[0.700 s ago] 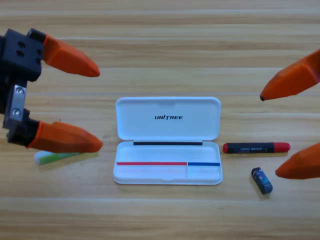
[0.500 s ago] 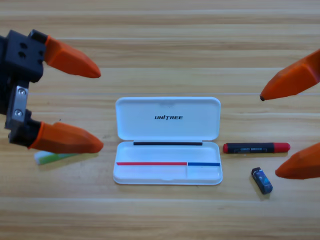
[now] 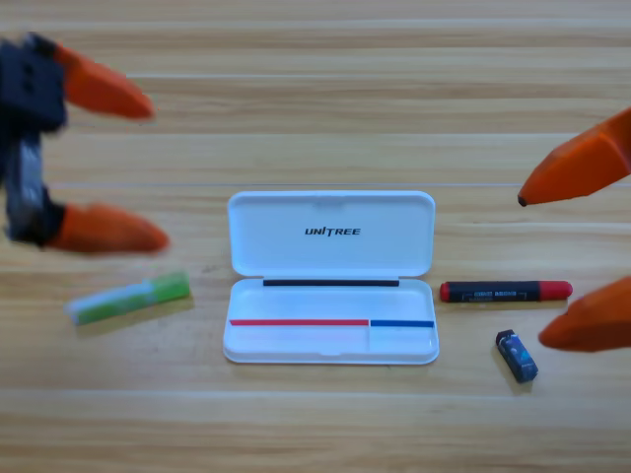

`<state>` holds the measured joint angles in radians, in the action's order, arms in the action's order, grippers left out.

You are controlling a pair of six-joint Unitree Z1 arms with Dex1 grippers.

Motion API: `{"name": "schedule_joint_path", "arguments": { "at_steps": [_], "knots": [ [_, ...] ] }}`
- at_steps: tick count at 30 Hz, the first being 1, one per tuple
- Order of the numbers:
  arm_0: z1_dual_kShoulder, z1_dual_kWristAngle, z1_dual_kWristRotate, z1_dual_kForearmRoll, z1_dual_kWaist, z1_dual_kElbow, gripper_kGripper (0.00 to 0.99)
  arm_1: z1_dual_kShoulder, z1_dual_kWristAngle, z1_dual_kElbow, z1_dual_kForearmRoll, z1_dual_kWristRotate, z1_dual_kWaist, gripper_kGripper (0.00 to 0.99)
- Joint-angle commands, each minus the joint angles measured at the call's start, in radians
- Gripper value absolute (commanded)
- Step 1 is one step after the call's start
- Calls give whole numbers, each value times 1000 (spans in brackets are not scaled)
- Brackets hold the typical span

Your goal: Clean up eraser and pencils

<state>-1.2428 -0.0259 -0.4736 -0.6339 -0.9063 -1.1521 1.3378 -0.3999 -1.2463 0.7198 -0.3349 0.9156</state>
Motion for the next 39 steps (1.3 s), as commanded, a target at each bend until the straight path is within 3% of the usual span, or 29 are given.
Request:
{"name": "schedule_joint_path", "arguments": {
  "at_steps": [1,5,9,16,25,39],
  "knots": [
    [-86,92,-42,-135,-14,-121,969,77,161,34,4,158,-34,989],
    [-101,238,-102,-139,-8,-124,971,132,280,30,35,238,-90,988],
    [-141,314,-132,-162,4,-127,976,244,346,-12,116,298,-106,985],
    [-248,307,-149,-251,53,-172,988,435,409,-42,141,327,-106,988],
    [-349,270,-151,-254,96,-158,989,587,441,-62,124,338,-106,896],
    [-484,236,-125,-254,124,-147,990,741,470,-101,119,347,-106,833]
  ]
}}
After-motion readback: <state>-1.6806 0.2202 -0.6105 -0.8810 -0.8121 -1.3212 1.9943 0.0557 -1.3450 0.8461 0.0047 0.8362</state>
